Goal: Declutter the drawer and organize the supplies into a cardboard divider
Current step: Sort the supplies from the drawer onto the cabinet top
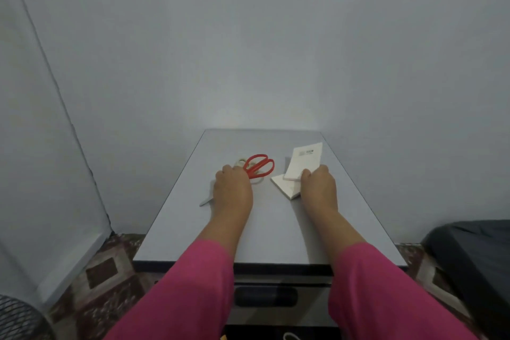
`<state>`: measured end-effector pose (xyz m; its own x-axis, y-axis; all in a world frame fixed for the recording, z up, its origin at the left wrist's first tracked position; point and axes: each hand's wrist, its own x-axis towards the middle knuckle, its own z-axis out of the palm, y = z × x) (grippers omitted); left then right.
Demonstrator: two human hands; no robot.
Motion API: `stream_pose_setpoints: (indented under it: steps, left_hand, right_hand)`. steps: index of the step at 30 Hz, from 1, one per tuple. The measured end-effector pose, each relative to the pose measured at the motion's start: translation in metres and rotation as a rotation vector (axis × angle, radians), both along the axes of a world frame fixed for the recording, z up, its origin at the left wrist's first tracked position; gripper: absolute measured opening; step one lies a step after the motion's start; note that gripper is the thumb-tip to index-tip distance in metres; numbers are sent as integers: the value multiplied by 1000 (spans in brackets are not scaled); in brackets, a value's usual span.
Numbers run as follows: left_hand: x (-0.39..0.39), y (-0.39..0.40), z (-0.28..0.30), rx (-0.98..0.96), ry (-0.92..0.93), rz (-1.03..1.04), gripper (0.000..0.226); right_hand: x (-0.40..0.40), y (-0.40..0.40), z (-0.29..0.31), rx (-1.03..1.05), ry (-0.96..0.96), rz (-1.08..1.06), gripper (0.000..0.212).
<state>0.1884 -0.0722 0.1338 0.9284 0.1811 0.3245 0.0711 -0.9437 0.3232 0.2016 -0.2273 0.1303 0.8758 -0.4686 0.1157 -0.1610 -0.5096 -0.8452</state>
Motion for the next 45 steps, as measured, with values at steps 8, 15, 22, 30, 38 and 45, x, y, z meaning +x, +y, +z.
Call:
stream_pose_setpoints:
  steps: [8,15,22,30,38,45]
  left_hand:
    - [29,2,-4,36,-44,8,28]
    - [33,27,5,-208,-96,189,46]
    - [36,26,-4,-238,-92,0,38]
    - [39,28,-7,-155,-69,-12,35]
    - [43,28,-15,-219,-44,-31,34]
    - [42,26,-13,-254,-65,-20,32]
  right_hand:
    - [31,2,-7,-194,-40,49,32]
    - [30,-6,-5,-181,-113,-70,34]
    - [29,-8,-6,-31,-117,-52,33]
    - [26,-7,-4,-82,-97,-16,32]
    - [24,-6,-4,-78,-120,-15,30]
    - [22,-5,-1,-139,-94,-46,49]
